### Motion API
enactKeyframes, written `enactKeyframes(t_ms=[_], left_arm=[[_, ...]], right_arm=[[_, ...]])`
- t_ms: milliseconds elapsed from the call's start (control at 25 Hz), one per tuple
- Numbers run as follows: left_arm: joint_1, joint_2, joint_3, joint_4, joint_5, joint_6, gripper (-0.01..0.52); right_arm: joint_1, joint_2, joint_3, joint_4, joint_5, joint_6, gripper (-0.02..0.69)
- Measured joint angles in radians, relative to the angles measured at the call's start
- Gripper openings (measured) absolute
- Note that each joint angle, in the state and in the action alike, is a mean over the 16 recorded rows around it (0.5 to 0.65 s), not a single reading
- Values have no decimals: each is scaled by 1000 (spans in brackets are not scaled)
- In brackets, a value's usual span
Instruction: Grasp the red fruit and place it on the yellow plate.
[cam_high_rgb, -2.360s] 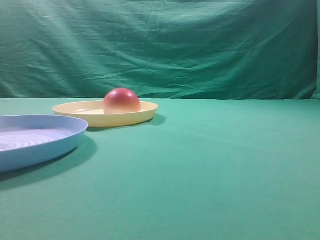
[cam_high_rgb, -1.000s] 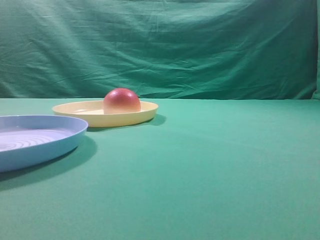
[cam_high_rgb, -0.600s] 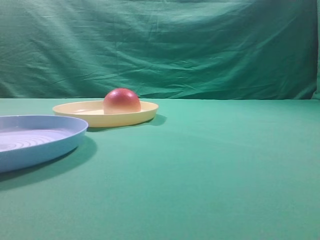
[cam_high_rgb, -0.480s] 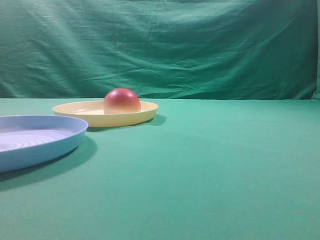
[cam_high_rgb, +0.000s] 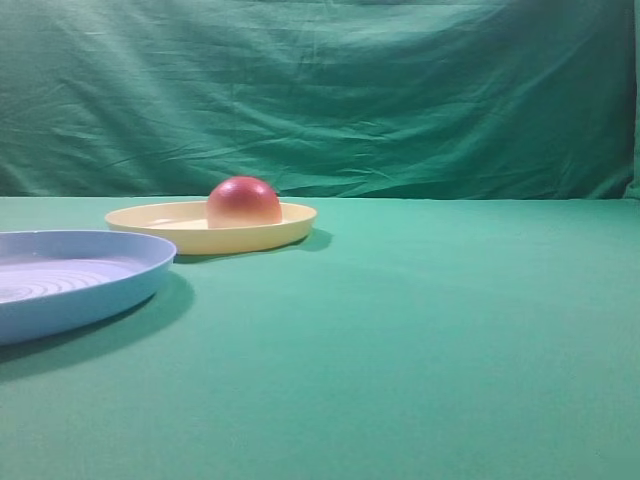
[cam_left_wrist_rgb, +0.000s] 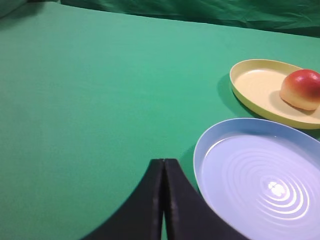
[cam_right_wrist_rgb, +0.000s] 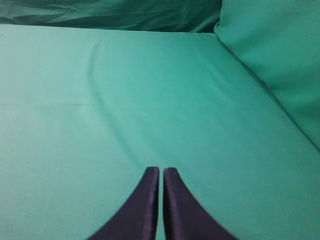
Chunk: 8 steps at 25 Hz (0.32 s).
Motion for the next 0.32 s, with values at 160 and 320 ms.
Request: enactKeyframes(t_ms=[160,320], left_arm=[[0,0,0,0,0,0,0],[0,0,0,0,0,0,0]], right_arm=[[0,0,0,0,0,0,0],[0,0,0,1,0,0,0]])
